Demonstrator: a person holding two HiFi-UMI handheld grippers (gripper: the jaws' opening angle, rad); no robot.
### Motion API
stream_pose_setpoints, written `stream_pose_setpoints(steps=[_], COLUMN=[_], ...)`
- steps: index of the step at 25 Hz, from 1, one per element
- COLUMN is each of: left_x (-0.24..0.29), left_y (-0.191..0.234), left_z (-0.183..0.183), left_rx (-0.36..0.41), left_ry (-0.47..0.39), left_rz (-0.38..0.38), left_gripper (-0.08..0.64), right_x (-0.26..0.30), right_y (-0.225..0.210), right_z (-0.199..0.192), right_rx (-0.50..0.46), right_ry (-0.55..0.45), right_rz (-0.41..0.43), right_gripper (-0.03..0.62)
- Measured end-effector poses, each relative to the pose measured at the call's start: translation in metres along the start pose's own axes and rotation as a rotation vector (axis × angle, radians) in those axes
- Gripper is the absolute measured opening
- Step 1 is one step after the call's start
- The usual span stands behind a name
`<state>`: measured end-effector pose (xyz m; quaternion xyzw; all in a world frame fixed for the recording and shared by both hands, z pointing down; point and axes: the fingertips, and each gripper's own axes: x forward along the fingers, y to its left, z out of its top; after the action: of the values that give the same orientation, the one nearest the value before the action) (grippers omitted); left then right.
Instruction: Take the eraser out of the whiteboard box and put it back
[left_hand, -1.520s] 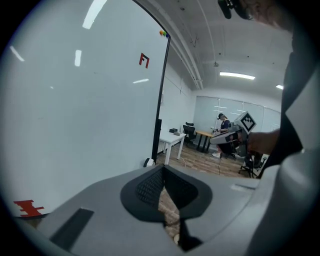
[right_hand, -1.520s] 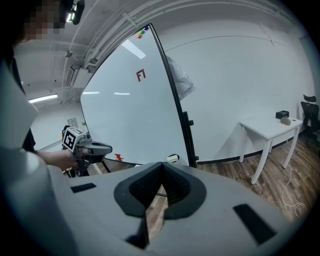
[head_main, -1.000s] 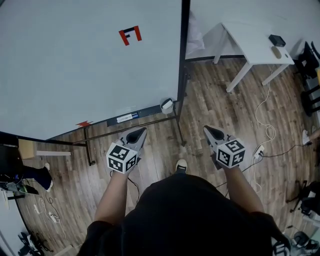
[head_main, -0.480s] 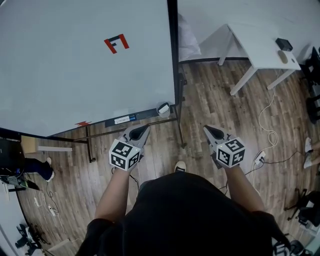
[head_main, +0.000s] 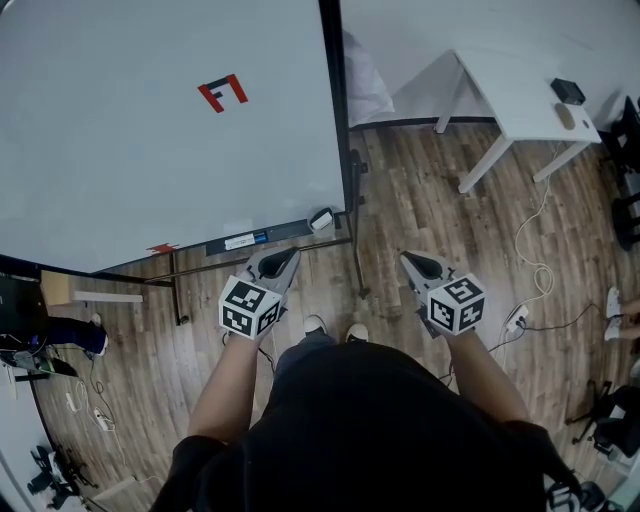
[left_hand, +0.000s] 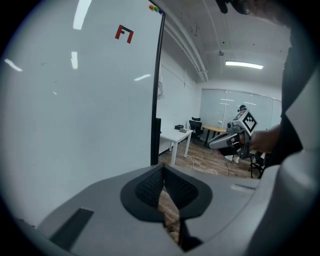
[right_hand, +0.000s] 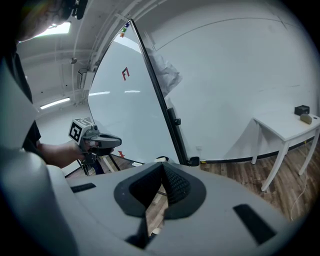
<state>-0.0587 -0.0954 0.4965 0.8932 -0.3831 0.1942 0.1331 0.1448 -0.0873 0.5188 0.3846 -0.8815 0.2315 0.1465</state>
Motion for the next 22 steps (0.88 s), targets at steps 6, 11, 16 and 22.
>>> stream_pose_setpoints(steps=[6,11,16,22], left_x=[0.002,0.007,0.013,0.021], left_y=[0.005,0.013,0.023,0.036], left_z=[0.0,0.0,0.001,-0.003], left_rx=[0.003,0.001,-0.001,-0.009], left_ry=[-0.005,-0.011,-0.012,-0.003], left_rz=[0.0,-0.01,-0.022,-0.037], left_gripper=[0.012,0.012,0.012,0.012], right_x=[0.003,0.011,0.02,0.033], right_y=[0.0,0.0,-0.003,-0.005], right_z=[0.002,0.006,0.009,0.011], right_rx=[-0.009,-0.016,-0.018,-0.002], right_ry=[0.002,0.006,0.012,0.02], right_rz=[-0.005,-0.02,-0.037,-0.046], right_gripper=[-0.006,-0.006,0.0,0.002])
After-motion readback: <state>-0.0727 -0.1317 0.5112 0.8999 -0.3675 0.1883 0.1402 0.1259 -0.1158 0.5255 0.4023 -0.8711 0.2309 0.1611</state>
